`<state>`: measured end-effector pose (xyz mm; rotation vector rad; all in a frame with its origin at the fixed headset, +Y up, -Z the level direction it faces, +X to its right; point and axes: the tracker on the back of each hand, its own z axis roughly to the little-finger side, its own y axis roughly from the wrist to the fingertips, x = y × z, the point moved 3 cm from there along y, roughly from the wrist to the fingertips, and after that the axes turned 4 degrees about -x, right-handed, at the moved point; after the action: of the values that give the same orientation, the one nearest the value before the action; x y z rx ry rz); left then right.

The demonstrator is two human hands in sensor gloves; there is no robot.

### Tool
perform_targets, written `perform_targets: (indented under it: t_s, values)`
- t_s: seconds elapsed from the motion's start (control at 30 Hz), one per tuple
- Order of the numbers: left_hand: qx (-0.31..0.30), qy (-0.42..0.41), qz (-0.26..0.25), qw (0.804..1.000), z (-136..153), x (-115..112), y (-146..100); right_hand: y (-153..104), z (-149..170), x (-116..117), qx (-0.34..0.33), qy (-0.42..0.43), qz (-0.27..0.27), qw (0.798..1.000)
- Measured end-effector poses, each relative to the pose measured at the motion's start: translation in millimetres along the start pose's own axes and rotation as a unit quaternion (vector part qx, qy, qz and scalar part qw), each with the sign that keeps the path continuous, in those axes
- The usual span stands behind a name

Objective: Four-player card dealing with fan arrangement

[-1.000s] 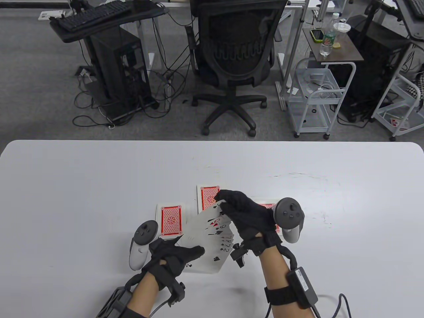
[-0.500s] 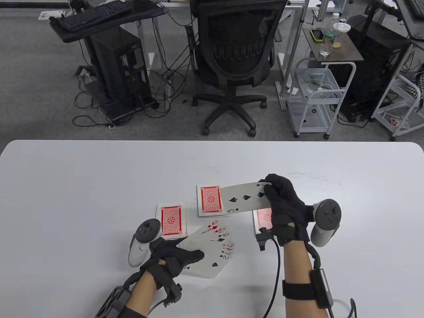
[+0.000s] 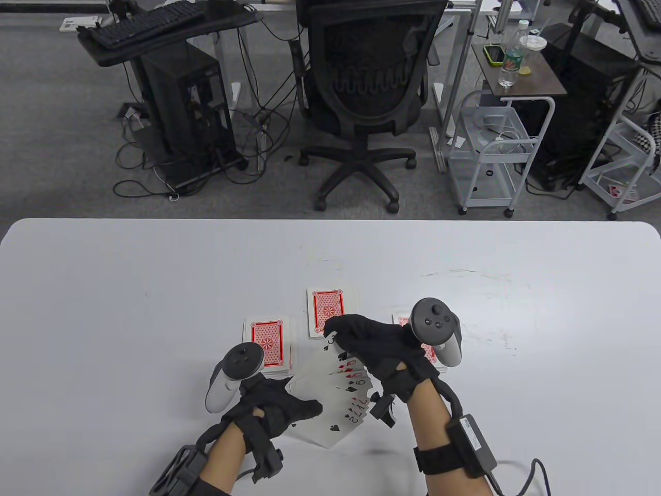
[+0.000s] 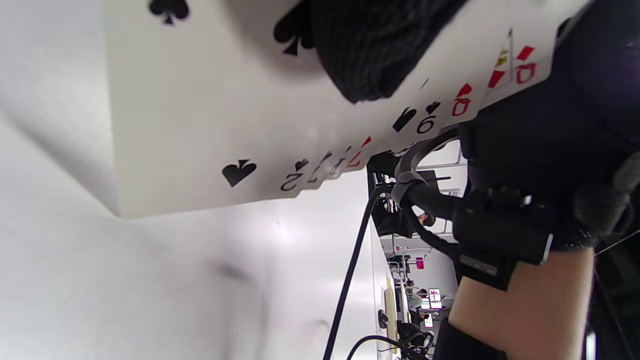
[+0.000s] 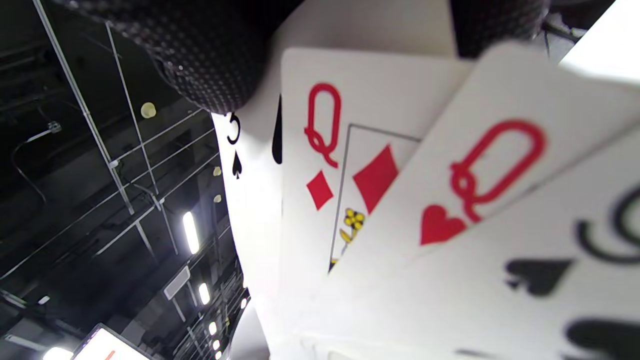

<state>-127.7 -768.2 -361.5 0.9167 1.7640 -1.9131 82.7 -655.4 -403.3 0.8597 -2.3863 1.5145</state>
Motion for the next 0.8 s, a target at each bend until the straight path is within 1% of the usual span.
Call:
perform_targets:
  t_s: [0.03,0.1,0.2,0.27,0.37,0.4,0.47,0.5,0.57,0.6,0.67,0.73,0.77,0.8]
  values:
    - [-0.001,-0.007,-0.005,1.0,0.3,0.4,-0.1,0.5,0.3,0.6,-0.005,0.005,0.002,1.0]
    - [-0.016,-0.025,-0.001,1.0,-2.2,-0.5,0.3,1.7,1.2,5.6,-0.002,0.033,-0.014,0.999]
    - [-0.02,-0.02,-0.003,1.0,-1.3,-0.8,-0.5,2.9,2.7,9.8,0.003,0.022,-0.021,1.0]
    - [-0.026,-0.035,0.002,0.999,0.7,-0.2,0.0,2.3,3.6,9.8,0.008,0.024,-0.029,0.999]
    - [-0.033,-0.057,0.006,0.998,1.5,0.7,1.0,0.1,3.9,6.4,0.009,0.029,-0.02,0.999]
    - [-0.041,-0.074,0.002,0.996,1.4,2.4,0.6,-2.8,5.0,2.3,0.011,0.017,-0.001,1.0]
    - [-0.06,-0.121,-0.028,0.99,2.5,8.4,-2.3,-9.6,12.5,-8.0,0.038,0.004,0.064,0.997]
    - [-0.066,-0.141,-0.042,0.987,3.7,11.0,-3.8,-12.2,16.5,-11.0,0.056,0.004,0.08,0.995]
    - [-0.082,-0.193,-0.071,0.975,7.0,17.3,-7.3,-15.9,25.5,-13.7,0.096,-0.009,0.079,0.992]
    - [-0.094,-0.225,-0.091,0.966,8.6,21.1,-9.5,-17.7,30.5,-12.9,0.122,-0.038,0.073,0.989]
    - [-0.108,-0.245,-0.102,0.958,9.1,24.5,-11.5,-17.4,34.6,-9.4,0.146,-0.068,0.065,0.985]
    - [-0.125,-0.259,-0.124,0.95,8.8,27.5,-14.2,-13.3,37.0,0.4,0.149,-0.085,0.04,0.984]
    - [-0.128,-0.262,-0.131,0.948,8.7,28.1,-14.8,-11.7,37.0,3.5,0.147,-0.083,0.038,0.985]
    - [-0.132,-0.266,-0.138,0.945,8.7,28.6,-15.8,-10.2,35.7,6.7,0.142,-0.083,0.049,0.985]
